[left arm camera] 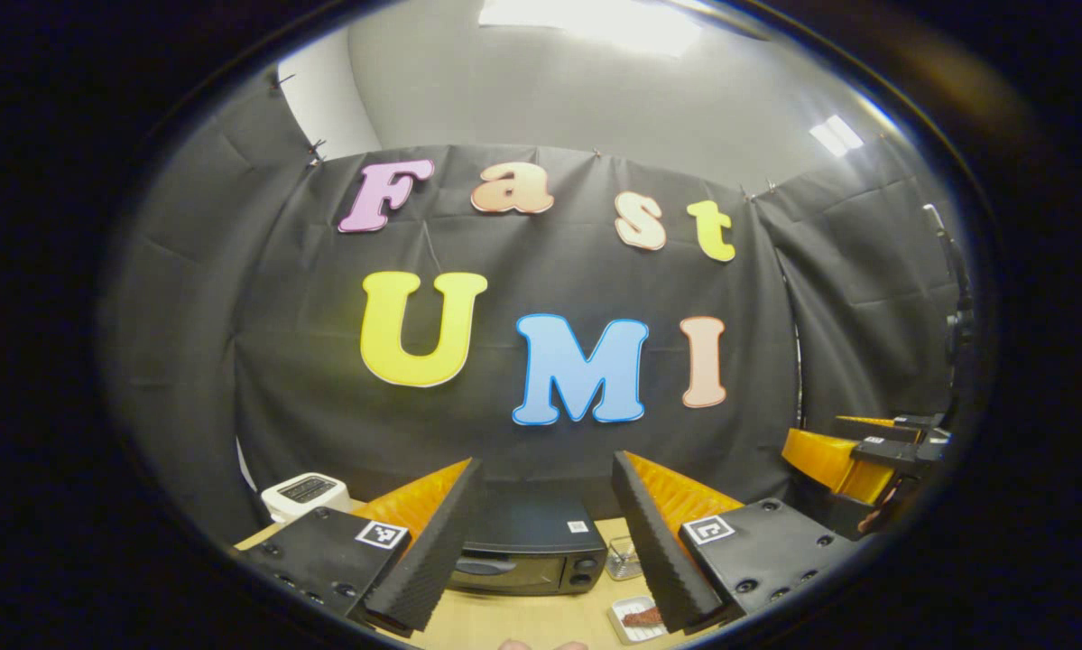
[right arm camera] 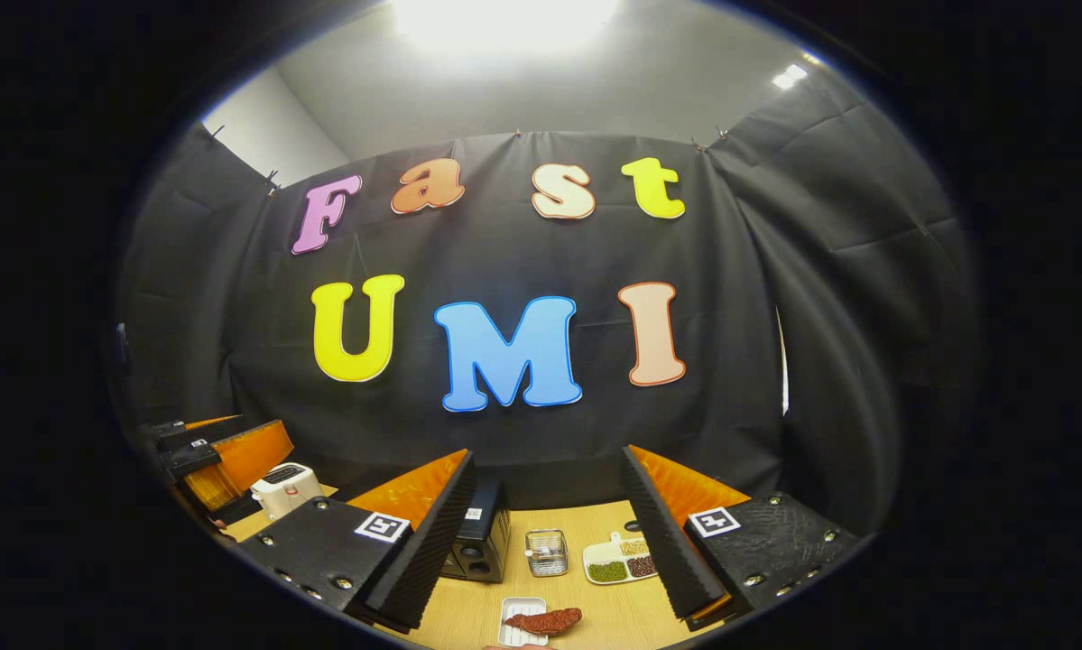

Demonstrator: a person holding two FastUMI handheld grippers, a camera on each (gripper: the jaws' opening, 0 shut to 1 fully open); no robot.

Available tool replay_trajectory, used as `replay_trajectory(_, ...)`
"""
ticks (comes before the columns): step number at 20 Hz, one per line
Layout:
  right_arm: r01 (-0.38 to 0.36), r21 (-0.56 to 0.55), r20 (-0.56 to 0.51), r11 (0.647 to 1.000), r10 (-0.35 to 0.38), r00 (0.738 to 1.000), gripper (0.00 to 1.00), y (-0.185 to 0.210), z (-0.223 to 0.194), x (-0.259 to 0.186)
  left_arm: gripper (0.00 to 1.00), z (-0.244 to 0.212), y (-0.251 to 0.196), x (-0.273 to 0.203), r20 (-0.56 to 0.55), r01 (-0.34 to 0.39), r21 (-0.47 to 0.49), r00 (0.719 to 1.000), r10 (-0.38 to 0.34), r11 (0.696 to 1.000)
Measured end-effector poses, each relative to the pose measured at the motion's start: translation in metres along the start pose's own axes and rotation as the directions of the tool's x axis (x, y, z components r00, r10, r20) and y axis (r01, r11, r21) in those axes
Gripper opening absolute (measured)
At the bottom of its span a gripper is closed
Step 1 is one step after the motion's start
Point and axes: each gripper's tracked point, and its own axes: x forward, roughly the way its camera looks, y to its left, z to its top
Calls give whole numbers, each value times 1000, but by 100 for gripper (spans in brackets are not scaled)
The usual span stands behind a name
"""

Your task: Open the electric oven with the left hand, put the food in, and close the electric oven.

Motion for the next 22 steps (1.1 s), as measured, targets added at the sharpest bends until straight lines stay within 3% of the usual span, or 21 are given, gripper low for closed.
replay_trajectory(5,18,-6,-12,1000,-18,1000,97,-3,-4,6,98,-32,14,18,-68,-13,1,998,13,1000)
replay_trajectory(8,27,-10,-19,1000,-27,999,97,-6,-5,9,95,-67,19,39,-142,5,-13,990,-7,1000)
replay_trajectory(9,32,-13,-20,999,-32,999,97,-8,-5,10,99,-79,22,47,-162,14,-16,987,-16,1000)
replay_trajectory(17,92,-31,-56,995,-94,994,97,-24,-17,18,99,-190,62,102,-330,-36,-34,944,22,999)
replay_trajectory(20,102,-42,-63,994,-105,992,97,-28,-19,21,99,-223,68,125,-370,-10,-21,929,2,1000)
replay_trajectory(21,104,-47,-63,993,-107,992,97,-28,-18,22,92,-231,72,131,-376,-7,-8,926,3,1000)
replay_trajectory(22,109,-52,-60,993,-112,992,97,-30,-17,23,92,-238,74,137,-384,-7,-2,923,6,1000)
